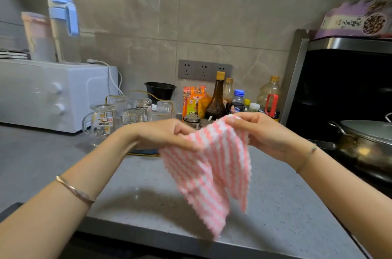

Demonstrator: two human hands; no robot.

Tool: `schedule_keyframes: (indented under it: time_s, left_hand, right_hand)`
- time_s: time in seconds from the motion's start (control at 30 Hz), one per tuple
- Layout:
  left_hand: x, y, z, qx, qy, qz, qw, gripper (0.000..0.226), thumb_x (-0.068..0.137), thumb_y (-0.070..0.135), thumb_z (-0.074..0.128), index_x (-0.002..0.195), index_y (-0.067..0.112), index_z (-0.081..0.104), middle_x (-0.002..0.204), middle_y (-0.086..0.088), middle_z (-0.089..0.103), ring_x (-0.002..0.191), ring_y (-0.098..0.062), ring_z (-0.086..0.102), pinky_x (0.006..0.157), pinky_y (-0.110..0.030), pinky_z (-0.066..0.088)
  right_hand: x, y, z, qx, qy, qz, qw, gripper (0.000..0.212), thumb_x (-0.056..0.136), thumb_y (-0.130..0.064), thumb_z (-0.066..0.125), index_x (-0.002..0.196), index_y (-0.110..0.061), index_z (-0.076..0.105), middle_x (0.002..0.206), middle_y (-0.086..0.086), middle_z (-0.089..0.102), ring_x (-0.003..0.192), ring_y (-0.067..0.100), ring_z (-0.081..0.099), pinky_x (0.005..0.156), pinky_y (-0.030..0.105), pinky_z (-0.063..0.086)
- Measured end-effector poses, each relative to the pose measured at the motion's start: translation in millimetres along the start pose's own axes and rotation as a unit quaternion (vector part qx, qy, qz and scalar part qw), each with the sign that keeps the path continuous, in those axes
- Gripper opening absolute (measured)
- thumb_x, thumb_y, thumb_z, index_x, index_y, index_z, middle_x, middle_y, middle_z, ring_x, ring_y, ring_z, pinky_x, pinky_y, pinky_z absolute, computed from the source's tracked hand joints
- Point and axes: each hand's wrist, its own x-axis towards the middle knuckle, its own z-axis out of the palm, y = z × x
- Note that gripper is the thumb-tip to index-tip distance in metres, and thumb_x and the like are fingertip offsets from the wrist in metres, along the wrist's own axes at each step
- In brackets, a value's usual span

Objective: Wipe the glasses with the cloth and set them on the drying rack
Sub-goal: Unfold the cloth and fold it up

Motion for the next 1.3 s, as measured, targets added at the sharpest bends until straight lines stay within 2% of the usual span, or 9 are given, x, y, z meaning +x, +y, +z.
schedule_keyframes:
  time_s: [0.1, 0.17, 0.37, 0.47, 0.57, 0.7, 0.97, 1.17, 1.3]
  left_hand:
    - [3, -22, -12, 0.061, 0.023, -0.027, 0.998, 0.028, 0.078, 0.037, 0.072, 0.093, 0.013, 0.074, 0.088, 0.004, 0.074, 0.078, -0.008, 0.063, 0.074, -0.025, 0.048]
    - [10, -38, -17, 0.019, 0.087, -0.014, 0.996, 0.04, 0.072, 0.05, 0.078, 0.096, 0.018, 0.076, 0.101, 0.0, 0.074, 0.095, -0.015, 0.065, 0.092, -0.035, 0.049]
    - [26, -40, -9, -0.073, 0.272, 0.085, 0.956, 0.028, 0.076, 0.044, 0.066, 0.095, 0.024, 0.073, 0.094, 0.0, 0.072, 0.089, -0.013, 0.065, 0.086, -0.031, 0.053]
    - [20, -38, 5, -0.001, 0.244, 0.098, 0.965, 0.008, 0.085, 0.033, 0.066, 0.087, 0.026, 0.069, 0.078, 0.012, 0.066, 0.071, -0.002, 0.059, 0.065, -0.015, 0.05]
    - [4, -59, 29, 0.092, 0.083, 0.022, 0.992, 0.008, 0.085, 0.032, 0.07, 0.079, 0.027, 0.069, 0.064, 0.015, 0.06, 0.058, -0.002, 0.049, 0.054, -0.012, 0.037]
    - [-12, -97, 66, 0.046, -0.041, -0.064, 0.996, 0.012, 0.084, 0.034, 0.072, 0.084, 0.022, 0.07, 0.065, 0.0, 0.058, 0.056, -0.007, 0.044, 0.05, -0.017, 0.036]
    - [-18, -117, 73, 0.025, 0.029, -0.093, 0.995, 0.008, 0.085, 0.025, 0.073, 0.083, 0.017, 0.072, 0.067, -0.001, 0.06, 0.051, -0.004, 0.044, 0.048, -0.014, 0.034]
    - [-21, -118, 64, 0.026, 0.076, -0.121, 0.989, 0.008, 0.085, 0.021, 0.074, 0.078, 0.018, 0.071, 0.072, -0.002, 0.069, 0.059, -0.011, 0.056, 0.054, -0.023, 0.043]
    - [-20, -119, 63, 0.091, 0.087, -0.139, 0.982, 0.008, 0.087, 0.02, 0.071, 0.087, 0.013, 0.069, 0.05, 0.013, 0.062, 0.043, 0.0, 0.05, 0.045, -0.015, 0.039]
  right_hand:
    - [4, 13, -11, 0.044, 0.03, 0.025, 0.998, 0.03, 0.071, -0.033, 0.065, 0.095, -0.018, 0.074, 0.07, -0.006, 0.068, 0.06, 0.007, 0.054, 0.055, 0.014, 0.045]
    - [6, 24, -16, 0.079, 0.053, 0.046, 0.994, 0.035, 0.073, -0.032, 0.065, 0.103, -0.013, 0.072, 0.068, -0.006, 0.067, 0.059, 0.007, 0.052, 0.057, 0.015, 0.044]
    - [10, 46, -29, 0.179, 0.124, 0.009, 0.976, 0.027, 0.092, -0.019, 0.057, 0.114, -0.006, 0.065, 0.1, 0.005, 0.071, 0.093, 0.014, 0.066, 0.08, 0.02, 0.056]
    - [-4, 63, -24, 0.169, 0.085, 0.029, 0.981, 0.032, 0.08, -0.027, 0.068, 0.105, -0.007, 0.07, 0.098, 0.009, 0.069, 0.082, 0.012, 0.065, 0.075, 0.021, 0.055]
    - [-33, 97, -14, 0.091, -0.011, 0.116, 0.989, 0.045, 0.062, -0.043, 0.084, 0.091, -0.01, 0.074, 0.086, 0.008, 0.064, 0.074, 0.012, 0.058, 0.068, 0.021, 0.05]
    - [-72, 129, 8, 0.058, -0.097, 0.211, 0.971, 0.02, 0.074, -0.028, 0.077, 0.078, -0.01, 0.069, 0.071, 0.002, 0.064, 0.062, 0.007, 0.056, 0.06, 0.016, 0.046]
    - [-83, 139, 12, 0.054, -0.032, 0.165, 0.984, 0.017, 0.076, -0.021, 0.079, 0.082, -0.008, 0.071, 0.078, 0.01, 0.071, 0.065, 0.012, 0.064, 0.059, 0.018, 0.05]
    - [-47, 140, 19, -0.091, 0.024, 0.104, 0.99, 0.017, 0.079, -0.024, 0.072, 0.085, -0.008, 0.072, 0.088, 0.008, 0.074, 0.075, 0.014, 0.068, 0.071, 0.025, 0.055]
    - [-23, 155, 19, -0.229, -0.023, 0.053, 0.972, 0.008, 0.082, -0.024, 0.073, 0.075, -0.024, 0.068, 0.097, 0.003, 0.07, 0.089, 0.015, 0.065, 0.081, 0.027, 0.05]
